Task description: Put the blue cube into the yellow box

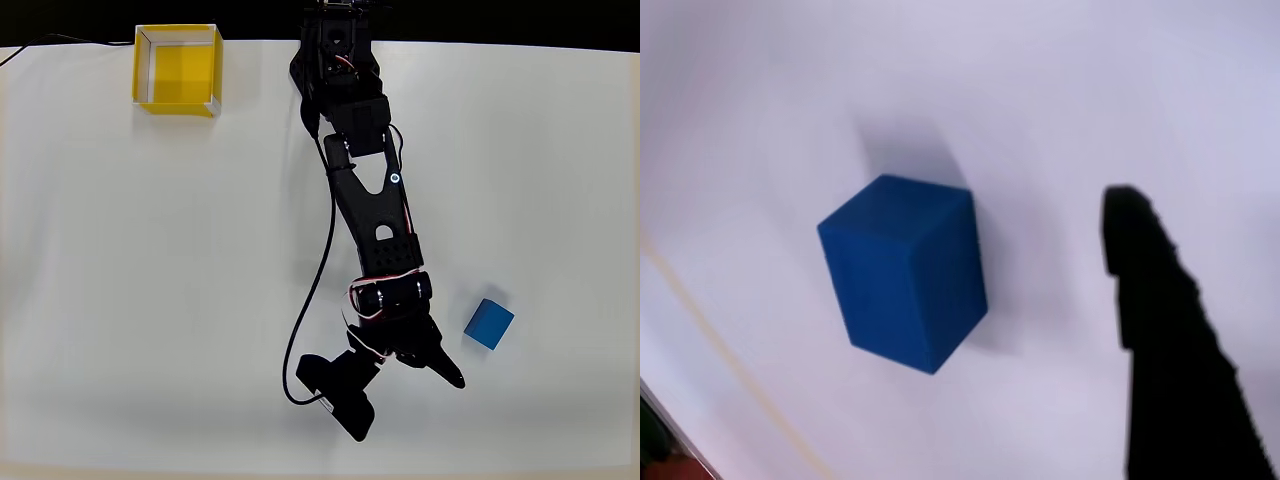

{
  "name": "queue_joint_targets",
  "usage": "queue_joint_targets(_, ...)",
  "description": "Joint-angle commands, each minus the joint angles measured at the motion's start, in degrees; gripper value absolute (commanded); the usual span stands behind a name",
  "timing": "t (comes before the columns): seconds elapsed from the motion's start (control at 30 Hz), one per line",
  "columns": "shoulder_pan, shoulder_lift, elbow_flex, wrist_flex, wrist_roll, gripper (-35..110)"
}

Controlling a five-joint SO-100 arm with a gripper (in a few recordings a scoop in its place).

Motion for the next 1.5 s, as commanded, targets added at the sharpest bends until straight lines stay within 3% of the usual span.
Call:
queue_joint_targets(0.0, -4.39, -0.18, -10.46, 1.32, 0.62, 63)
queue_joint_targets(0.5, -14.33, -12.48, -17.93, 7.47, 10.99, 60)
queue_joint_targets(1.0, -16.52, -21.62, -25.93, 8.17, 12.30, 51)
queue_joint_targets(1.47, -16.00, -24.79, -27.33, 2.11, 9.32, 40)
